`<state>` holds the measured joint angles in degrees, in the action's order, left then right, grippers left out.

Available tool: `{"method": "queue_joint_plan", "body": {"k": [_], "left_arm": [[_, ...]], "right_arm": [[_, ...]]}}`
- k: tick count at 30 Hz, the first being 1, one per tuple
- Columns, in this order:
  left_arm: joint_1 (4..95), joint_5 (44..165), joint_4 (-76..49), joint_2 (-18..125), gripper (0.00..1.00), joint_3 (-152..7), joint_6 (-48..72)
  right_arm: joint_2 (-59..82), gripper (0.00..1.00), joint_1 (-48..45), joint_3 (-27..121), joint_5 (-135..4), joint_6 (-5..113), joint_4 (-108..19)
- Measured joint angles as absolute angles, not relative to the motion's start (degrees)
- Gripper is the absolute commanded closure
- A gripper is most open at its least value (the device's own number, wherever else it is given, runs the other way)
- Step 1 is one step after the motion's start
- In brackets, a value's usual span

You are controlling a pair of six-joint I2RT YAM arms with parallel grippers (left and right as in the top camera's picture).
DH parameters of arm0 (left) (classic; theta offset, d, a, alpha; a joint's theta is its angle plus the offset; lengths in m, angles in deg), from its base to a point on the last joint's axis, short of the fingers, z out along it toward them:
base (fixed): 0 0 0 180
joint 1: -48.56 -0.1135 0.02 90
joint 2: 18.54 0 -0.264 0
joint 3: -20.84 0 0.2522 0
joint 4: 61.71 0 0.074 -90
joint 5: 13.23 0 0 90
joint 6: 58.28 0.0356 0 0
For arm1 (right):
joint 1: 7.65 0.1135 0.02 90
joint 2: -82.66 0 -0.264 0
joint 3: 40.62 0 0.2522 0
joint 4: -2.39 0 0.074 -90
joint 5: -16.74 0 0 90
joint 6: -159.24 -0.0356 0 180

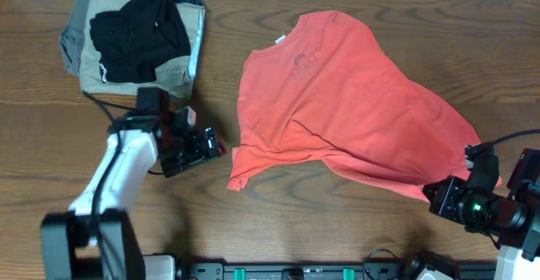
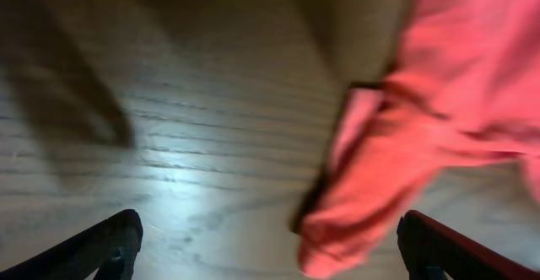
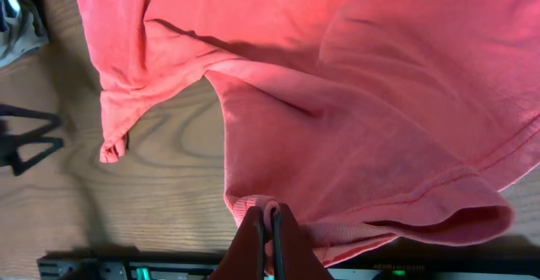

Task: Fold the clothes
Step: 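Reach the left gripper to the t-shirt's left side and grasp the edge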

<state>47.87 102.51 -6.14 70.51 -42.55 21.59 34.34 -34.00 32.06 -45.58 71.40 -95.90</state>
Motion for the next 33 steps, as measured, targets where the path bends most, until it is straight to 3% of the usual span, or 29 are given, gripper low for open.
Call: {"method": "queue_joint_plan", "body": {"k": [10,33], "left_arm": [[58.0,92.8,-6.8,74.7,0.02,-42.6,17.0],[72.7,91.4,-1.0,74.7,0.02,-42.6,10.5]], "right_arm": [[34.3,0.99,-34.0,32.1,-45.6,71.4,-95.8],[34.3,0.99,-34.0,32.1,-45.6,71.4,-95.9]]}}
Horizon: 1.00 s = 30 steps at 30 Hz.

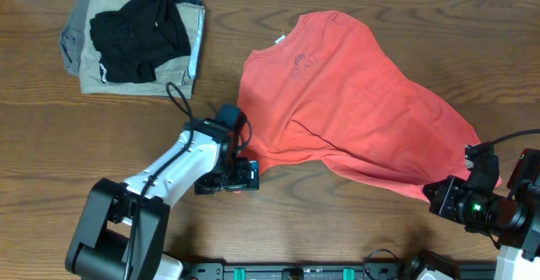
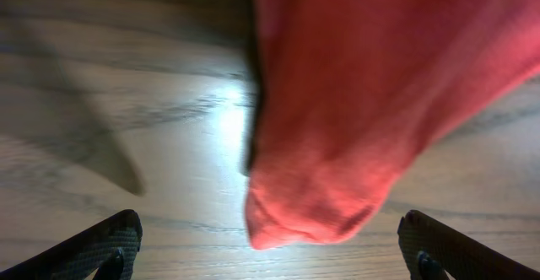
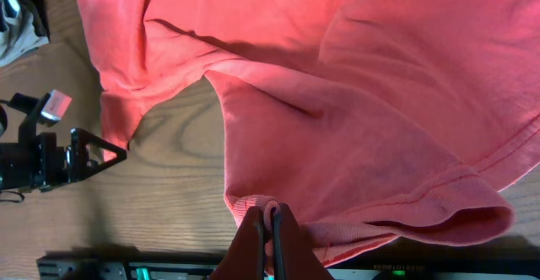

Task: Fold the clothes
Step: 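Reach the left gripper to the t-shirt's left side and grasp the edge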

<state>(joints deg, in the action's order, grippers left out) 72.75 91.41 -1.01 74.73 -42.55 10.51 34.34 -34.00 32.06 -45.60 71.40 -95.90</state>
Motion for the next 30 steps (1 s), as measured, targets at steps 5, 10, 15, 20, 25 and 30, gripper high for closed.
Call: {"method": "queue_joint_plan", "body": {"k": [5,10,15,20,25,30], "left_arm": [[74.3,91.4,-2.5,74.7,0.19,-42.6,10.1],[74.3,91.4,-3.0,74.7,0.34,-42.6,10.0],[74.3,91.2,-2.6,74.8,0.53,-42.6,9.7],[74.3,89.1,-1.7,74.8,0.68,-42.6,9.5],[74.3,87.8,-1.7,74.8,0.94,-42.6,9.5],[74.3,87.0,-1.6,74.8,0.94,-42.6,9.7]], "right_arm": [[34.3,0.99,-34.0,32.1,-45.6,71.4,-96.0],[34.3,0.99,-34.0,32.1,-45.6,71.4,-96.8],[34.3,0.99,-34.0,32.1,-45.6,71.6,-97.2],[34.3,0.99,-34.0,32.1,-45.6,71.6,-97.2],[34.3,0.99,-34.0,32.1,-45.6,71.6,-97.2],[34.3,0.99,-34.0,32.1,-45.6,71.6,-97.0]]}}
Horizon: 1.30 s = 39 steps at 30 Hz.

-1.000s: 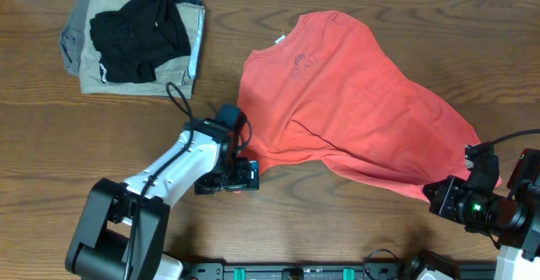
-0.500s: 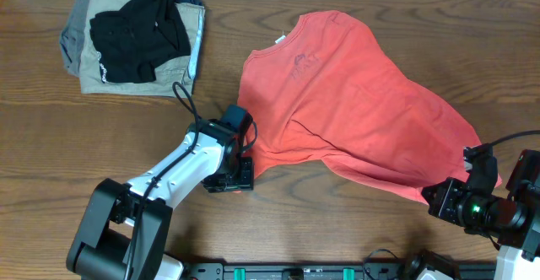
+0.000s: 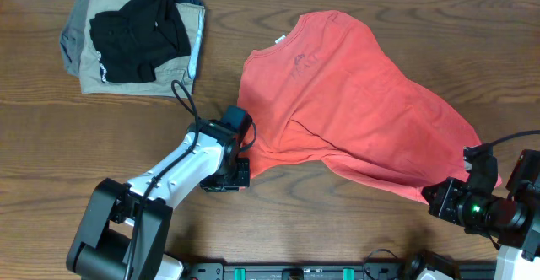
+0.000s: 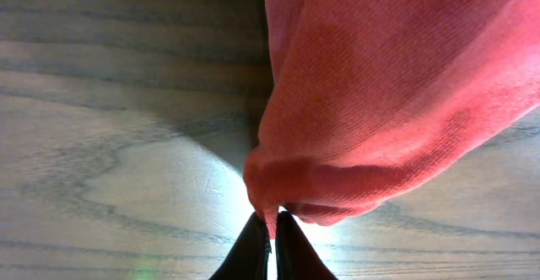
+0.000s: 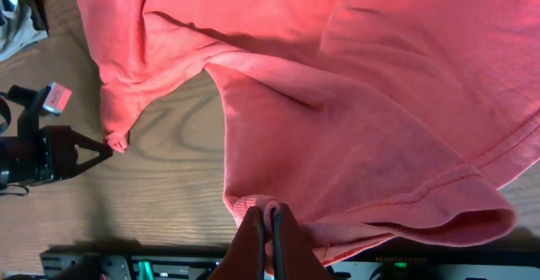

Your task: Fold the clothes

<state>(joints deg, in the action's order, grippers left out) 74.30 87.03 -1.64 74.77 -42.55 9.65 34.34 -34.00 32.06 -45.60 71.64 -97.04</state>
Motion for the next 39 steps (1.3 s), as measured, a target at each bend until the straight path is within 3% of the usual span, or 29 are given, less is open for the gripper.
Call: {"method": "queue_joint_plan", "body": {"k": [8,19,28,33,39], "left_arm": [[74.3,84.7,4.7,72.7,0.94,-42.8,9.7],[74.3,81.9,9.7,53.1,0.94,-46.4,9.4],[74.3,80.5,15.1,51.2,0.94,-47.0,9.1],[74.3,75.0,25.1,50.0,0.94,-55.9,8.6],[74.3,67.9,36.0,46.6,0.94,-76.3,7.5]], "right_arm": [[34.3,0.99,-34.0,32.1,-45.6,71.6,-96.6],[34.3,0.99,-34.0,32.1,-45.6,71.6,-96.8],[34.3,0.99,-34.0,32.1,-45.6,71.5,-96.7],[33.9,0.99,-34.0,36.1,-45.7,71.5,-96.7],[33.6,0.99,-34.0,51.0,-47.5,71.1,-97.3]]}}
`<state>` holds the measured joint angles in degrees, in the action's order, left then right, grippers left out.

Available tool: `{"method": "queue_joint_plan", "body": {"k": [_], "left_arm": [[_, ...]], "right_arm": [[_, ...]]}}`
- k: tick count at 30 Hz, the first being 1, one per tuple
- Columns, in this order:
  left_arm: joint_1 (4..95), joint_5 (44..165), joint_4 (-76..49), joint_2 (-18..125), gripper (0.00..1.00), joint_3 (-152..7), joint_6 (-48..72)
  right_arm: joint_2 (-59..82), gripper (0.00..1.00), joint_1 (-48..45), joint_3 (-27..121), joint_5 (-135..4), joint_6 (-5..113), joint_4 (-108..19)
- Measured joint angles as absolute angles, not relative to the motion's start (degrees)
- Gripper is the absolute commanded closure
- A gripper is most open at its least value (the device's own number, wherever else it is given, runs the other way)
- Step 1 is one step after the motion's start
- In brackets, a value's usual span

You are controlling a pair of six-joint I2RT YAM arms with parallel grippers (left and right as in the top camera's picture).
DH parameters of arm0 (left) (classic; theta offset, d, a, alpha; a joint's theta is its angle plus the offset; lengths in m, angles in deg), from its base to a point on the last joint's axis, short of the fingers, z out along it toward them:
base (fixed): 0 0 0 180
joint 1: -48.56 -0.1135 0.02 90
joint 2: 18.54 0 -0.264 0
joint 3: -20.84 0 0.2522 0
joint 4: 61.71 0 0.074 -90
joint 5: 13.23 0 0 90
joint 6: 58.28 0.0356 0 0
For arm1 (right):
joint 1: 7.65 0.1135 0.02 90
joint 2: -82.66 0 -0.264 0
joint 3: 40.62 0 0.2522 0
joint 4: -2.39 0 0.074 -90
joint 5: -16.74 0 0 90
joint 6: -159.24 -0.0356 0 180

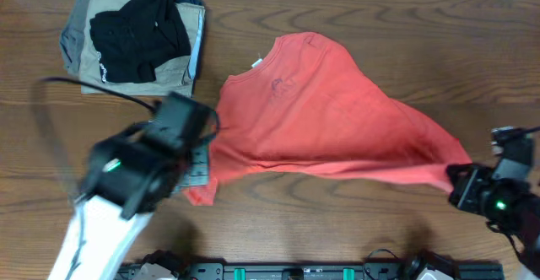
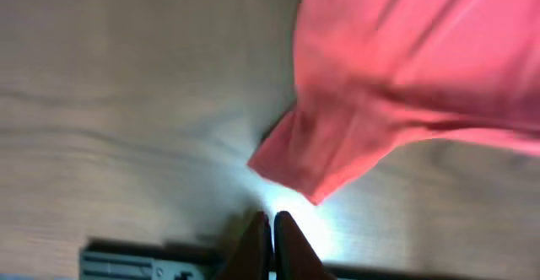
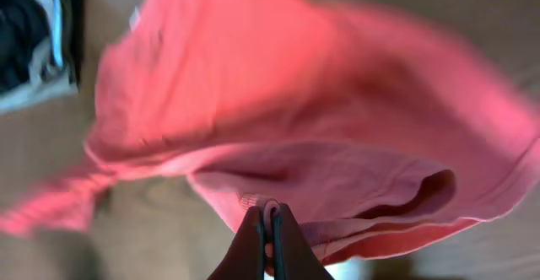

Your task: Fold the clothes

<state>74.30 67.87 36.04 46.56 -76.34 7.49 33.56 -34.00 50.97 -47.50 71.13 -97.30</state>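
An orange T-shirt (image 1: 329, 111) lies stretched across the wooden table, its left sleeve (image 1: 200, 193) near the front left. My right gripper (image 3: 272, 221) is shut on a fold of the shirt's hem (image 3: 354, 229) at the front right (image 1: 466, 185). In the blurred left wrist view my left gripper (image 2: 272, 223) is shut and high above the table. The sleeve tip (image 2: 314, 191) lies beyond and to the right of its fingertips, and no cloth shows between them. Overhead, the left arm (image 1: 139, 166) looms large beside the sleeve.
A pile of folded clothes (image 1: 135, 35), tan and grey with a black garment on top, sits at the back left corner. A metal rail (image 1: 295, 271) runs along the table's front edge (image 1: 337, 229).
The shirt has shifted left and is pulled taut between sleeve and hem. My left gripper, then pinching the sleeve tip at the table, is now high up with the sleeve away from it. My right gripper moved right.
My left gripper was open left of the shirt, then open over the left sleeve, then shut on the sleeve tip. My right gripper held the hem throughout. Now the shirt is dragged left and stretched, and the left gripper is raised with no cloth seen in it.
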Motion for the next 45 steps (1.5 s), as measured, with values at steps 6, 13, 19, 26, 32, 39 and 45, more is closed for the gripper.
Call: {"method": "queue_joint_plan", "body": {"k": [6,13,19,26,32,39,45], "left_arm": [[74.3,65.0,41.0,43.5,0.94,-92.6,7.4],[74.3,66.8,44.1,40.9,0.62,-96.1,6.7],[74.3,72.6,44.0,43.0,0.2,-85.5,6.1],[74.3,76.2,31.1,47.9,0.2,-63.5,5.7],[73.8,77.3,18.4,55.6,0.2,-49.4,5.7],[69.7,79.0,10.5,68.0,0.2,-45.3,6.7],[69.6,84.0,6.8,75.5,0.21,-45.2,9.1]], "right_arm": [[33.9,0.98,-34.0,62.4,-50.6,69.8,-99.7],[34.0,0.98,-34.0,63.1,-52.1,69.5,-102.3],[34.0,0.99,-34.0,59.3,-54.7,69.4,-102.4],[33.8,0.99,-34.0,54.4,-58.3,67.9,-101.5],[33.5,0.99,-34.0,51.8,-59.3,67.3,-101.1],[33.6,0.99,-34.0,51.3,-59.7,67.0,-100.7],[33.6,0.98,-34.0,51.3,-59.8,66.9,-100.4]]}}
